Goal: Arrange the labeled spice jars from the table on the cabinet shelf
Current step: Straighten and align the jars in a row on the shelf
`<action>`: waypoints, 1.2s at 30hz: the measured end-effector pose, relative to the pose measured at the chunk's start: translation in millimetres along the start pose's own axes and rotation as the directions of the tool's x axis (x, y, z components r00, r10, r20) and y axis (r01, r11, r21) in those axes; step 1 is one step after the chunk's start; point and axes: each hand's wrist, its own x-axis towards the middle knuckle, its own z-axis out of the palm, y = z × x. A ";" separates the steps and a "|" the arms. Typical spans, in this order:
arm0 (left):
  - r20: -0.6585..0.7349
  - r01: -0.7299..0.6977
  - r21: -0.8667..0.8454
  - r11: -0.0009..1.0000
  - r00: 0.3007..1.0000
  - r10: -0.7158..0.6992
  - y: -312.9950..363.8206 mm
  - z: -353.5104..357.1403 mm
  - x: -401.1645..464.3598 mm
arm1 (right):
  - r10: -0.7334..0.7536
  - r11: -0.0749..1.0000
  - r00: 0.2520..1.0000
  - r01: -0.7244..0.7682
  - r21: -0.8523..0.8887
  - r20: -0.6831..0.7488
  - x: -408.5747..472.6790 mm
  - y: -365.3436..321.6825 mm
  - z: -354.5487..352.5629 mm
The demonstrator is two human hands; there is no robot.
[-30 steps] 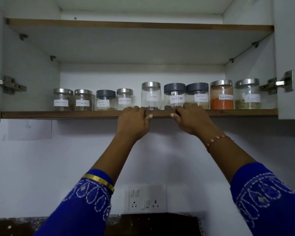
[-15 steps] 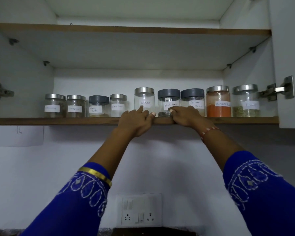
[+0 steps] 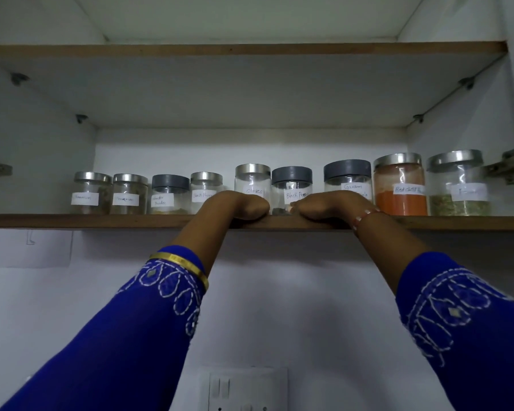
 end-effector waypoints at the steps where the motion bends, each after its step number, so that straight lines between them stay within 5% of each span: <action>1: 0.016 0.008 -0.017 1.000 1.000 -0.007 0.4 -1.2 1.5 | 0.004 0.999 1.000 -0.005 0.033 0.026 1.6 0.1 -1.4; 12: -0.019 0.076 0.094 0.993 0.997 -0.074 -1.3 -9.8 32.6 | 0.062 0.965 0.994 -0.036 -0.259 0.091 55.2 -0.9 -0.6; 21: -0.014 0.026 0.195 0.980 1.000 -0.023 -4.5 -8.3 41.5 | 0.231 0.950 0.972 -0.232 -0.208 -0.026 109.9 30.5 -9.4; 26: -0.078 0.028 0.132 0.991 0.997 -0.018 -5.8 -3.6 39.9 | 0.078 0.993 0.997 -0.079 -0.085 -0.012 71.3 8.3 5.1; 33: -0.318 -0.098 0.005 0.995 0.943 0.094 0.1 -0.6 30.1 | -0.051 0.991 0.971 0.020 -0.134 -0.232 31.3 9.5 1.4; 36: -0.320 -0.183 -0.035 0.983 0.933 0.162 -2.1 -1.8 22.2 | -0.089 0.992 0.930 0.053 -0.111 -0.356 10.8 15.0 -0.6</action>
